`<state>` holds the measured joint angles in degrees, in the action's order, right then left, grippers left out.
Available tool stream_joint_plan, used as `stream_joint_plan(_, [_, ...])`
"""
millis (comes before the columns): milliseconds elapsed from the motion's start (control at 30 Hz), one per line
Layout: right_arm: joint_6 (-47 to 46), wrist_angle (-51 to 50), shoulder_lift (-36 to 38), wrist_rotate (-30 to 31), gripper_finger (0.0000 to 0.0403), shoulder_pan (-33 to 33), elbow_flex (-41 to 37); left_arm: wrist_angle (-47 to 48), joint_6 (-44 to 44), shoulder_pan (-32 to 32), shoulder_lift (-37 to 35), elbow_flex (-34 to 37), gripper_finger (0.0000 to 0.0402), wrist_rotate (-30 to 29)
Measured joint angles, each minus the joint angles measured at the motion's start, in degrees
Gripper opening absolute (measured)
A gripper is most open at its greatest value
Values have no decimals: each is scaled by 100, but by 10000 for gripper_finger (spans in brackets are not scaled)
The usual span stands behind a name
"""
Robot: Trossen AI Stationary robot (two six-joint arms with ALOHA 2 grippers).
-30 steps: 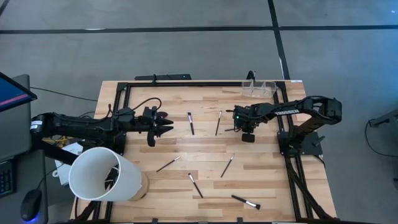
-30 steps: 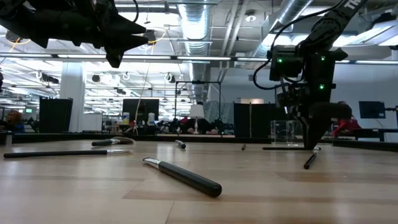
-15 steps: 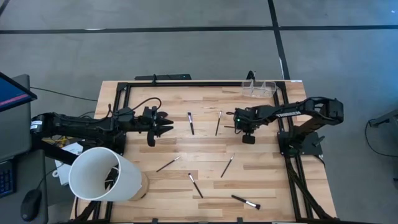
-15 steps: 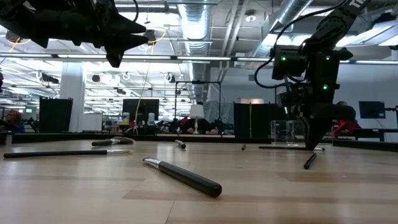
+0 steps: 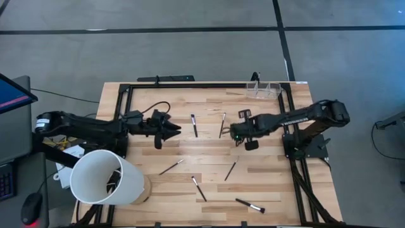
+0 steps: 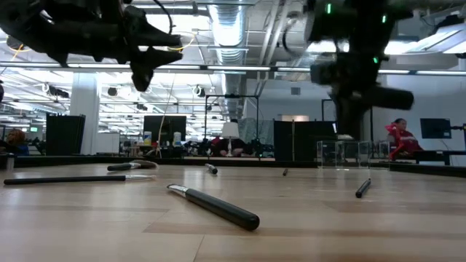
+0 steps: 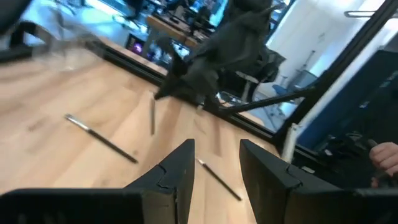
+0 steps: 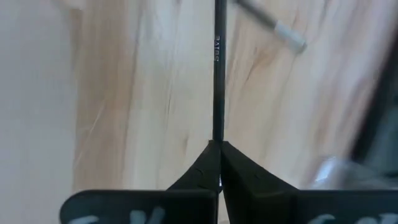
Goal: Put items in baskets/containers
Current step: Put the black eyeshadow brush into the middle section of the transparent organizer
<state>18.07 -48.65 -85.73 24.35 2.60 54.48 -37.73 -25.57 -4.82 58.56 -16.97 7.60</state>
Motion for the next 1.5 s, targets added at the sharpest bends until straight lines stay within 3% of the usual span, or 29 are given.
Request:
stream_joint_plan(200, [645,415,7,1388,1,894,458,-454,-368,-2,1048,-409,125,341])
stream_joint_plan(300, [761,533,9,1600,1,1108,505,-427,-393,-2,1561,-697,128,428])
stream_joint_plan(500, [-345,435,9,554,0,796,505,-434,-364,-4,2047,-995,143,511])
stream_joint_plan(700, [-2829,452,9,-798,1,-311,507,-430,-86,-153,2047,-1010,159,522])
stream_joint_plan(833, [-3225,351,11,-1705,21,-825,385,-411,302,-313,1810,-972,161,610])
stream_joint_plan(1000, [-5395,217,11,-1794,63,-1225,241,-19,352,-332,1387,-860,161,638])
stream_joint_plan(1133, [-6563,180,13,-1964,85,-1389,216,97,571,-347,1029,-754,161,638])
stream_joint_plan(1500, [-9111,381,13,-2193,86,-1264,216,389,981,-697,177,-732,160,638])
